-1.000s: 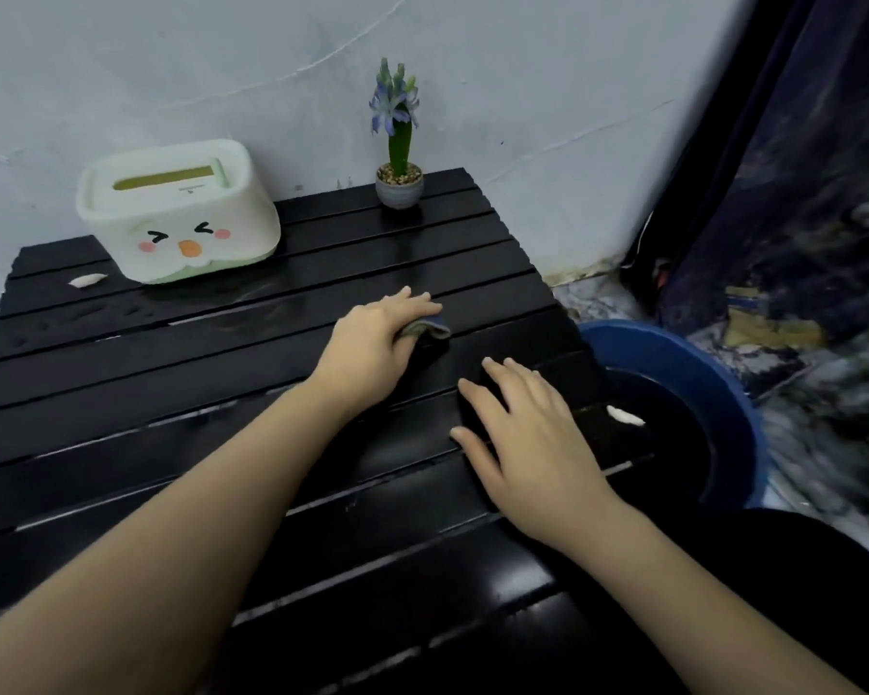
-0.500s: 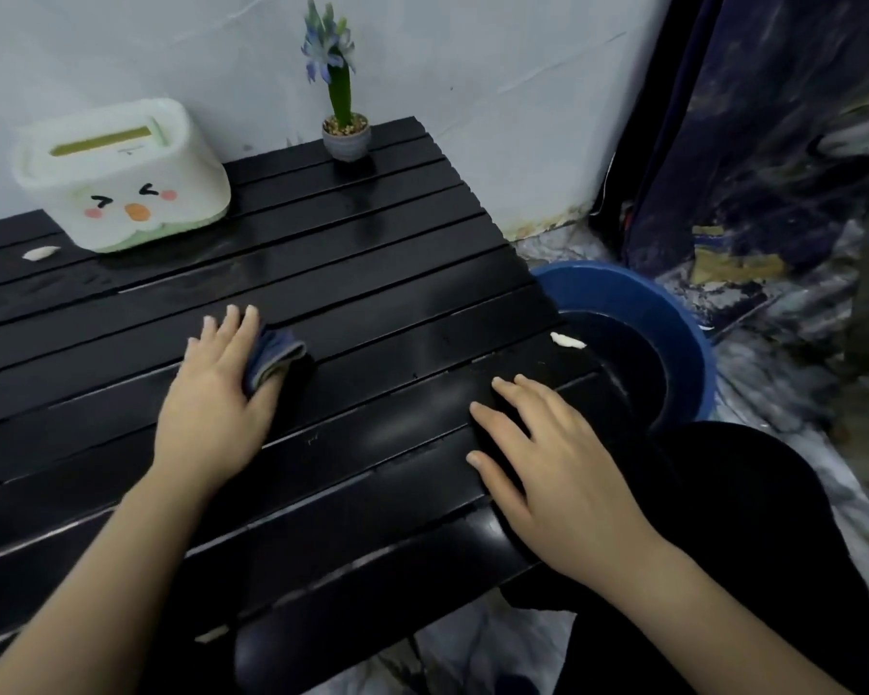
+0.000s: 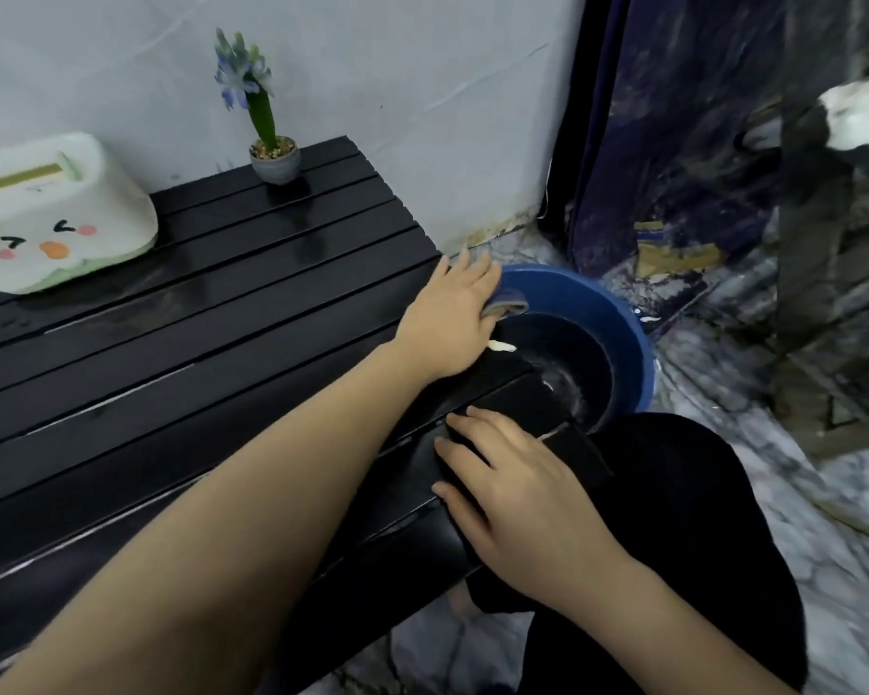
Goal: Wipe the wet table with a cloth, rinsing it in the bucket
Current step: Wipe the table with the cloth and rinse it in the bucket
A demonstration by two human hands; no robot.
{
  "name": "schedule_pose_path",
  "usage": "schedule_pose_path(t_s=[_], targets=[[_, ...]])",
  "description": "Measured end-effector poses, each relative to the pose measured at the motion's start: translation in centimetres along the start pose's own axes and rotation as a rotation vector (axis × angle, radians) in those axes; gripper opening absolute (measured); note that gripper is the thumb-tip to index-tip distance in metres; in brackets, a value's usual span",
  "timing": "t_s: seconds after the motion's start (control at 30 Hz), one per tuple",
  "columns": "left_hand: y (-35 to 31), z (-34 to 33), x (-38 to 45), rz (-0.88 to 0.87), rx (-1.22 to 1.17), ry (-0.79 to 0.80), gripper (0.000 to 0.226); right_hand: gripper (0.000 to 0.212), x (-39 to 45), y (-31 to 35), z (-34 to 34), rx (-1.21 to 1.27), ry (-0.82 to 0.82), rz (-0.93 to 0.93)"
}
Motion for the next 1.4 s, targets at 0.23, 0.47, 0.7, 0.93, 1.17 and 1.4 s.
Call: schedule_pose_path(t_s=[0.23, 0.47, 0.7, 0.93, 1.17, 1.4], targets=[[2.0, 5.0, -0.7, 0.206, -0.606, -0.14, 0.035, 0.034, -0.2, -0.4, 0.0, 0.049, 0.028, -0.018], [6.5, 7.8, -18.9, -0.043, -0.128, 0.032, 0.063, 0.032, -1.0, -1.0, 0.1, 0.074, 0.008, -0.034], [4.1, 4.2, -14.8, -0.08, -0.016, 0.052, 0.059, 0.032, -1.0, -1.0, 0.3, 0.085, -0.013, -0.036], [-0.5, 0.2, -4.5, -0.262, -0.011, 0.079, 0.058, 0.033, -1.0, -1.1, 0.2, 0.071, -0.009, -0.025], [-2.6, 0.3, 0.4, 0.006, -0.417, -0.065, 0.034, 0.034, -0.8, -1.1, 0.4, 0.083, -0.009, -0.01], [4.5, 9.5, -4.6, 0.407, -0.882, -0.458, 0.02, 0.026, 0.4, -0.6, 0.6, 0.101, -0.071, -0.013]])
Point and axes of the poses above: each hand's wrist, its own x-axis towards the middle knuckle, its own z-axis out of the back of the hand, y = z × x, the point moved 7 cm from there along x, towards the middle knuckle, and after that the axes turned 6 degrees about -y, right-handed, at the moved point
